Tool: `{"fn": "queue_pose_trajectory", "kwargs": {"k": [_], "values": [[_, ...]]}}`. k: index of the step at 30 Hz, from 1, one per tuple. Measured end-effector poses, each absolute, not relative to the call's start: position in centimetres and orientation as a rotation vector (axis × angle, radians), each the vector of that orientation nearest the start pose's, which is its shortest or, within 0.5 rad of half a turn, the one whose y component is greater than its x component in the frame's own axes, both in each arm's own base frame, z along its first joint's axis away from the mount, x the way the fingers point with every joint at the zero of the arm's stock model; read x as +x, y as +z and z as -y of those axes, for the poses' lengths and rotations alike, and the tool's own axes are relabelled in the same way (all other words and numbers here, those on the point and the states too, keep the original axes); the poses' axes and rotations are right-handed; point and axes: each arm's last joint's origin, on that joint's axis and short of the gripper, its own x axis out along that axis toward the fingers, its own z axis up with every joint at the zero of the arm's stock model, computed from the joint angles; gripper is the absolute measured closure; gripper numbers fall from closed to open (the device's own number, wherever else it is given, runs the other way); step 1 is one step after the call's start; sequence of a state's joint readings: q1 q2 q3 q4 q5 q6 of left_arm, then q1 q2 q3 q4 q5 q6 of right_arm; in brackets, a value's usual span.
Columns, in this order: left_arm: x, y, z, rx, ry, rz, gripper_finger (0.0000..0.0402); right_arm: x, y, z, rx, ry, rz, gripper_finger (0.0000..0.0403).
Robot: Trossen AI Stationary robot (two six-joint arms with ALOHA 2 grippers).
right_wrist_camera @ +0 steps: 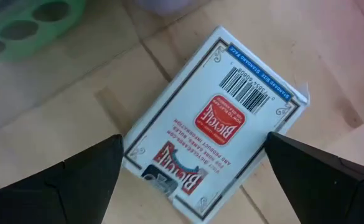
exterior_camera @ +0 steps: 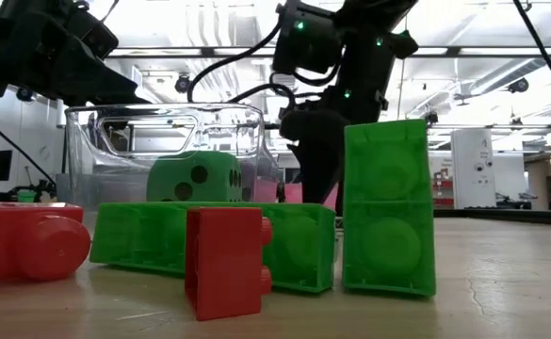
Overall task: Pick & Place Toys
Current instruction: Put the white deck of cards into the black bin
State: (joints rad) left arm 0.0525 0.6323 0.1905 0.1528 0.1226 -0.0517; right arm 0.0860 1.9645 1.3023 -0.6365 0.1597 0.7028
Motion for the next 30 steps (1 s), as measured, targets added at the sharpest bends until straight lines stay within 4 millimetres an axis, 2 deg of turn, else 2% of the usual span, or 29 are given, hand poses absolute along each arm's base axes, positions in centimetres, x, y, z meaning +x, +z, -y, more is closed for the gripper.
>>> {"fn": "queue_pose_trajectory", "kwargs": {"k": [10,18,26,30], "values": [[14.7,18.1,-0.4,-0.072,-0.063,-0.290,0.0089,38.0,14.0,-2.4,0.408,-0.574,-1.189,0.0008],[14.7,18.1,-0.4,-0.073,-0.063,-0.290,0.0089,37.4,12.7,-2.8,0.395,-0.565,-1.312,0.0008],[14.7,18.2,-0.4,-0.077,-0.063,-0.290,0.0089,35.1,13.6,-4.0,0.322,-0.534,-1.510,0.0008],[14.7,18.2,-0.4,-0.077,-0.063,-0.289,0.0089,34.6,14.5,-4.4,0.289,-0.535,-1.487,0.0008]]}}
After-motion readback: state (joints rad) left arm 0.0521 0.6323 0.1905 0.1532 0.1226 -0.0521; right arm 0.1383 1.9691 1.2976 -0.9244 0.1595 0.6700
